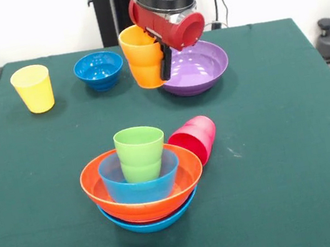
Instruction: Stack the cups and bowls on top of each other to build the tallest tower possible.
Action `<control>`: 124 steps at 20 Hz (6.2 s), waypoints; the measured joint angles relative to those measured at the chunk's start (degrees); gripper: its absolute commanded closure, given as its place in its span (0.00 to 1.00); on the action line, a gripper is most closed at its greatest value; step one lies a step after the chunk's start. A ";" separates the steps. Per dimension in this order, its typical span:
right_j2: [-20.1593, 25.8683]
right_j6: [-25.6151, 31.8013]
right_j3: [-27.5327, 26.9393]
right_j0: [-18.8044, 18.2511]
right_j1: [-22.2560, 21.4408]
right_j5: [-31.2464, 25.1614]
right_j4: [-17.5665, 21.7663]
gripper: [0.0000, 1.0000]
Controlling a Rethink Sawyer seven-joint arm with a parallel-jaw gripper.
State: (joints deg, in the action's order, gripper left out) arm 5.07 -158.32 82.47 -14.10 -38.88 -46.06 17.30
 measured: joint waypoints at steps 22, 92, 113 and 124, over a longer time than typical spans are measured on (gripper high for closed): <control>2.31 0.00 -14.12 -0.33 1.43 -6.58 -0.14 1.00; 0.72 4.81 -14.24 1.26 8.81 6.55 11.72 1.00; 0.73 4.81 -14.22 0.15 8.09 3.35 9.59 1.00; 0.72 4.81 -13.32 0.73 4.55 -0.73 7.37 1.00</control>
State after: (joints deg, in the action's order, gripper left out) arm 5.79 -153.51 69.15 -13.38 -34.33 -46.79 24.66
